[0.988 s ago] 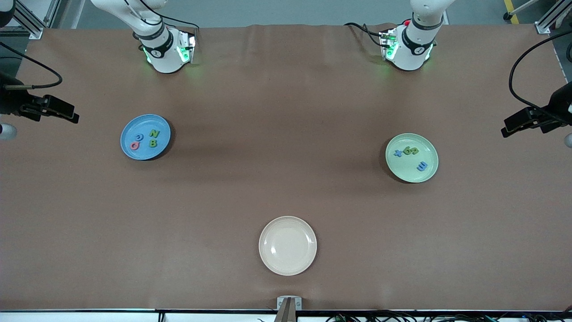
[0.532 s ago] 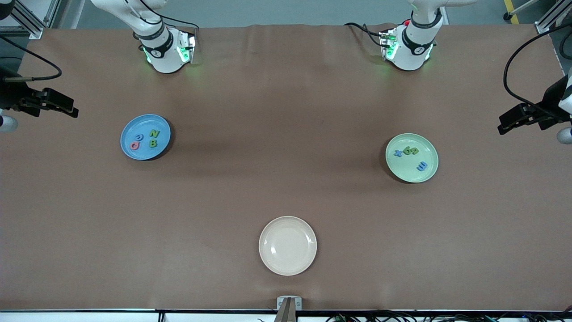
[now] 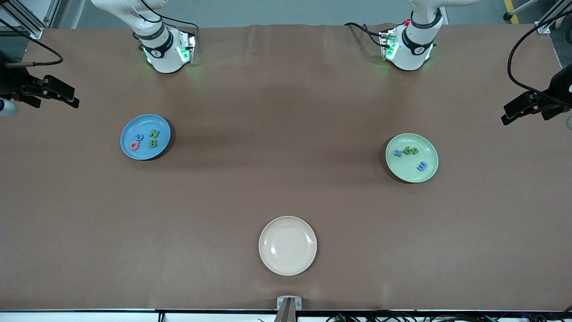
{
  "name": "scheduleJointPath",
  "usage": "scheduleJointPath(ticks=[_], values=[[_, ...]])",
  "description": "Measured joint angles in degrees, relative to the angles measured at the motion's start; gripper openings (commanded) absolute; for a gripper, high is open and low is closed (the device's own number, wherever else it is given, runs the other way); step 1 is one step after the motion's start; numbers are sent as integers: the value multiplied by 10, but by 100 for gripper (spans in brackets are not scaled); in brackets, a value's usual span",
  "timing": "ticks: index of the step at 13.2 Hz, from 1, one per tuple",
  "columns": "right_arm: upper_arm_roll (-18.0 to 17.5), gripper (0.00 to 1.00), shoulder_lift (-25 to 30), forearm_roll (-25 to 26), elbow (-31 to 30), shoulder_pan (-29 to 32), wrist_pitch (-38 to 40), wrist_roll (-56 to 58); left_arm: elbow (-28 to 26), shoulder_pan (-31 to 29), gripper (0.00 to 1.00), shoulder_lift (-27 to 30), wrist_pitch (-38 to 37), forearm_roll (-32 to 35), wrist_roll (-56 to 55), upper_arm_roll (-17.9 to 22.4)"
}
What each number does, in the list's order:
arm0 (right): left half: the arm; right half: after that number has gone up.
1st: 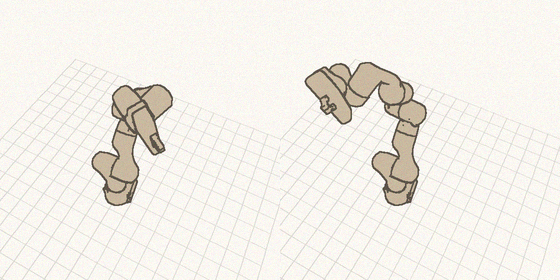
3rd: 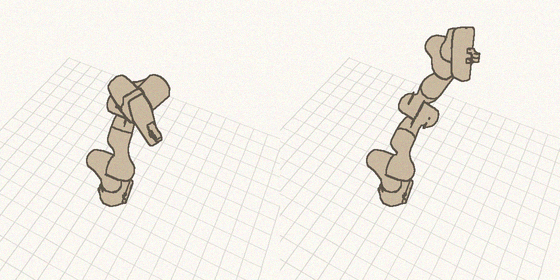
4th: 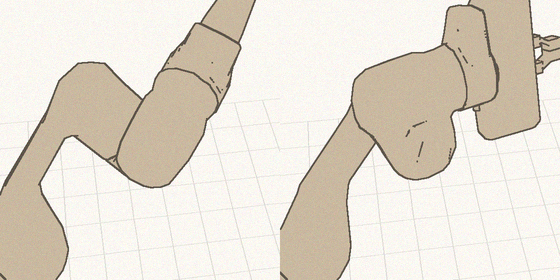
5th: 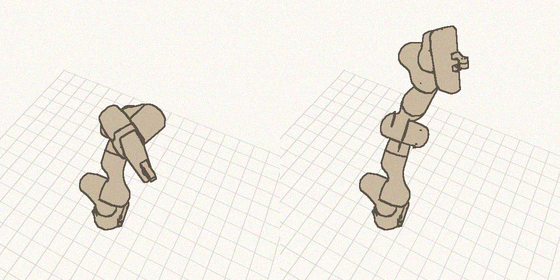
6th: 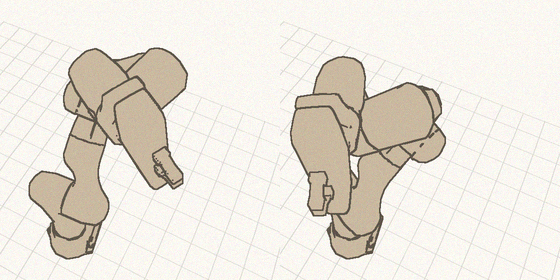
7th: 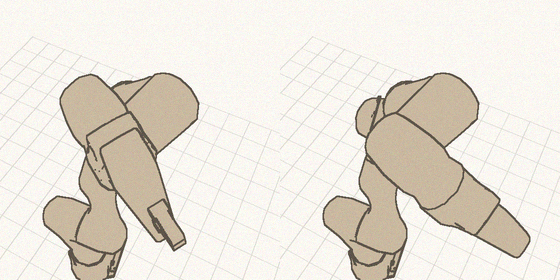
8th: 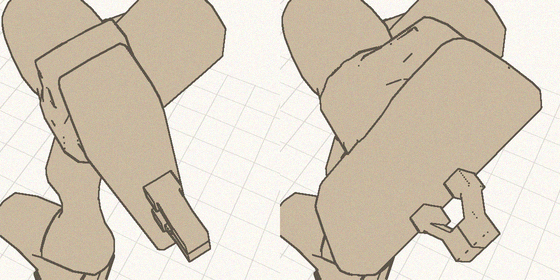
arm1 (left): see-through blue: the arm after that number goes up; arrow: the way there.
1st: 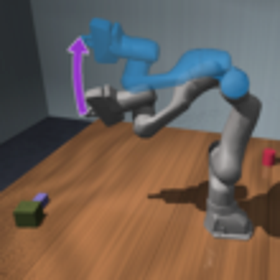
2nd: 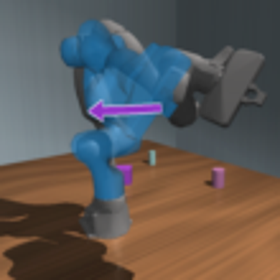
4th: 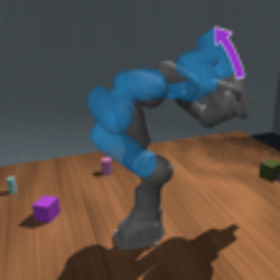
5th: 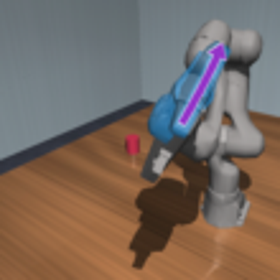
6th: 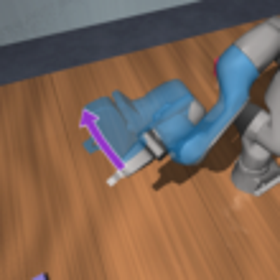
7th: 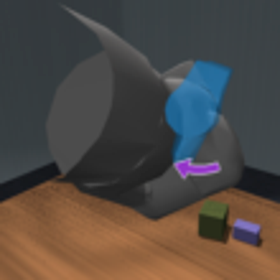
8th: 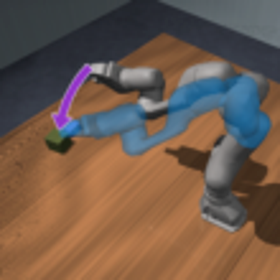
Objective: Sort uppercase to blue plate, lowercase to green plate
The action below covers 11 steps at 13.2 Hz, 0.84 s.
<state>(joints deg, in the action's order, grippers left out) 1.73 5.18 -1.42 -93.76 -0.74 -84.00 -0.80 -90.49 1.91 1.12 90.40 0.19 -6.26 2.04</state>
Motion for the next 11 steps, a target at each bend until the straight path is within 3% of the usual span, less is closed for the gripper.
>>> scheduleJointPath(ticks=[4,11], values=[[0,100,27,0,-29,0,-11,1,0,0,99,0,0,-2,0,0],[-2,100,28,0,-28,0,-28,1,12,1,99,3,5,-3,0,0]])
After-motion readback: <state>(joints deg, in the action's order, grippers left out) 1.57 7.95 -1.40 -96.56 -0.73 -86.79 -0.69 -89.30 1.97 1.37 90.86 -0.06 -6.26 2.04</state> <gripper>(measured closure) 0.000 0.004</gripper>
